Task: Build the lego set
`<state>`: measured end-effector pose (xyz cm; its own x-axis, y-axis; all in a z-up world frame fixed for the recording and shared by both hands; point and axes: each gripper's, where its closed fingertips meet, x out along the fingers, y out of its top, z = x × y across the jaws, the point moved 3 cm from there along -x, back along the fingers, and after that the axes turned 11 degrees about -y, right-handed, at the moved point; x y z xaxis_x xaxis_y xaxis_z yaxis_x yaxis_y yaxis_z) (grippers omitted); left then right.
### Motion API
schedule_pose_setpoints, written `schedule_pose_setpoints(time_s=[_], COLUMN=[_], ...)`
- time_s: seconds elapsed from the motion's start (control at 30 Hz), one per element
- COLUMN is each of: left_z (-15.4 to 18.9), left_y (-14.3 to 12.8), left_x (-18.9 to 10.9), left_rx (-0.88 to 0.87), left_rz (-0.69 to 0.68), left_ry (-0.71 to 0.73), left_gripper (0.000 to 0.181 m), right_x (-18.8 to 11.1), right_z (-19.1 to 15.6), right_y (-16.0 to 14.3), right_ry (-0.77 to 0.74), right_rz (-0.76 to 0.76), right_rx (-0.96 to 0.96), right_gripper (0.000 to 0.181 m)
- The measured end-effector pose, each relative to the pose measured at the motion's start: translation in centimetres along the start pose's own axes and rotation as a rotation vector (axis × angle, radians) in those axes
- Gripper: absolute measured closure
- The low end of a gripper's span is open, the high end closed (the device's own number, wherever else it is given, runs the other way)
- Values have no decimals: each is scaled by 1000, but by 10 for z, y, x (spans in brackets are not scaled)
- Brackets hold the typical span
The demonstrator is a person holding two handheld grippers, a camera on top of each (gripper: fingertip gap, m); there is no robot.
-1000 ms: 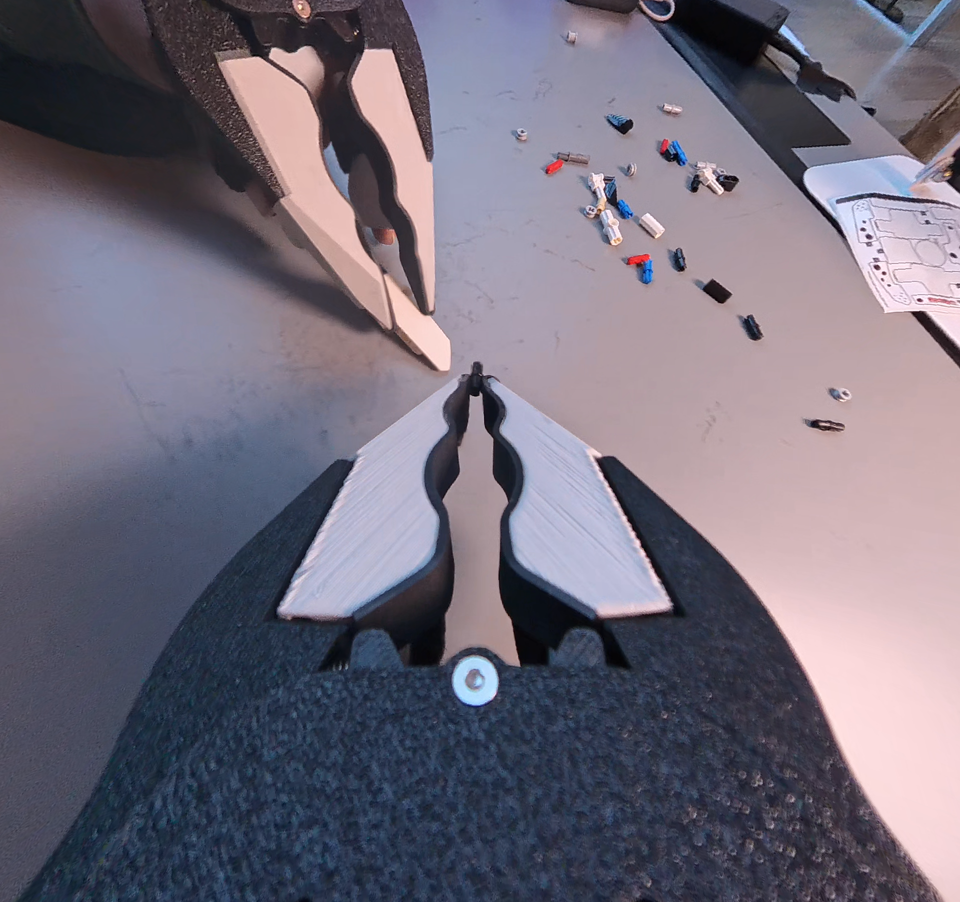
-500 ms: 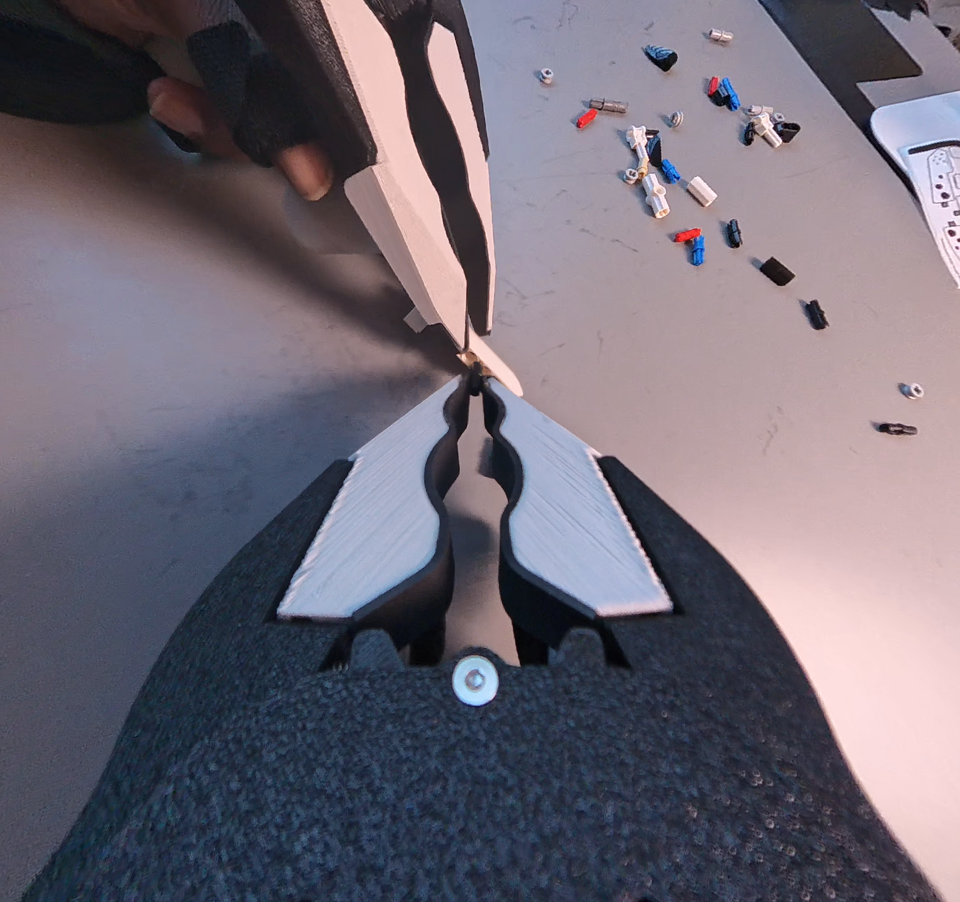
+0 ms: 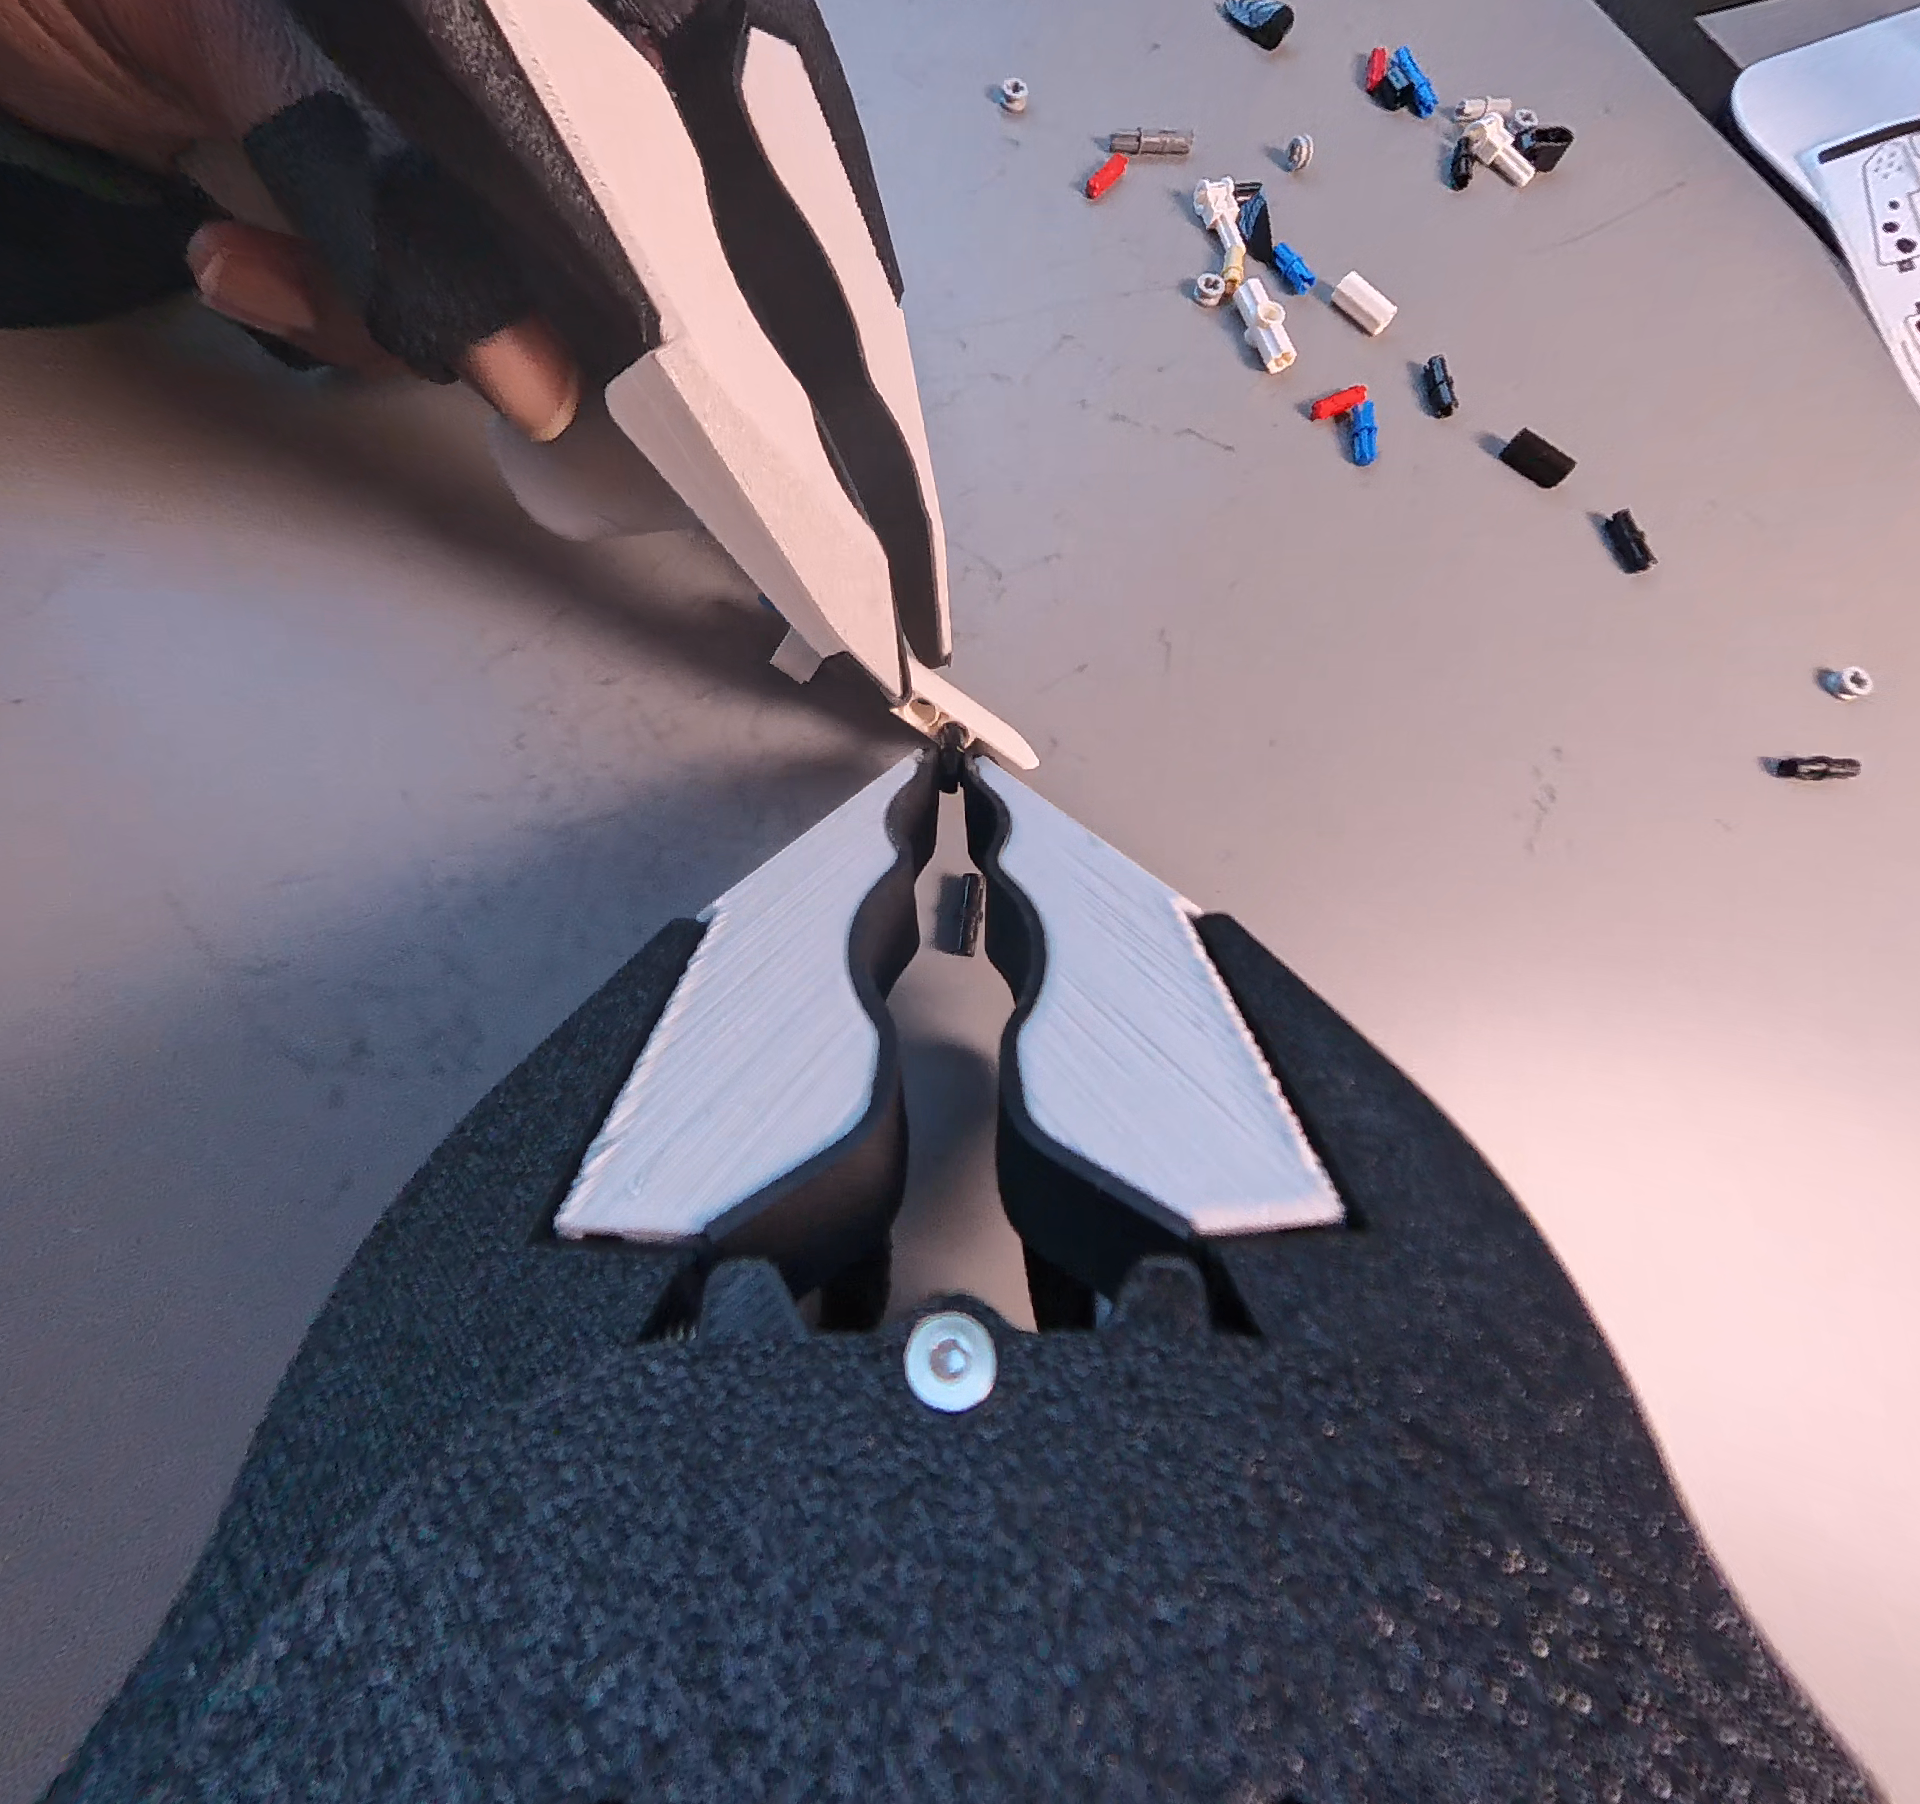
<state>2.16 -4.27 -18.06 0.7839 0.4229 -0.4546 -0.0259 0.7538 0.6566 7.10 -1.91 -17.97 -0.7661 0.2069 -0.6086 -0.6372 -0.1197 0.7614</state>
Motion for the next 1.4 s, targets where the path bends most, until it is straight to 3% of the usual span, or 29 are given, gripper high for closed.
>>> schedule_pose_setpoints(time_s=[0.23,0.33,0.43,0.53,0.7,0.77,0.97,1.23,1.4], left_z=[0,7,5,8,21,22,13,4,13], left_y=[-2,-8,-8,-8,1,-7,-21,-25,-18], left_x=[0,7,4,2,-15,-20,-14,-4,-9], left_rx=[26,21,67,91,206,276,499,504,350], left_rz=[-14,-43,-56,-49,-10,-77,-239,-321,-186], left_ry=[26,-18,47,26,-6,15,89,153,-15], left_gripper=[168,181,181,181,157,141,114,126,126], right_x=[2,8,1,-3,-5,-8,-13,-15,-21], right_z=[-3,-14,3,7,7,7,0,7,2], right_y=[2,-3,18,18,10,12,9,6,14], right_ry=[-24,28,-151,-104,-47,-15,59,47,83], right_rz=[-24,-43,95,92,96,125,149,158,230], right_rx=[-11,-24,-95,-34,-2,-1,-41,-31,-27], right_gripper=[178,177,178,177,178,177,177,177,177])
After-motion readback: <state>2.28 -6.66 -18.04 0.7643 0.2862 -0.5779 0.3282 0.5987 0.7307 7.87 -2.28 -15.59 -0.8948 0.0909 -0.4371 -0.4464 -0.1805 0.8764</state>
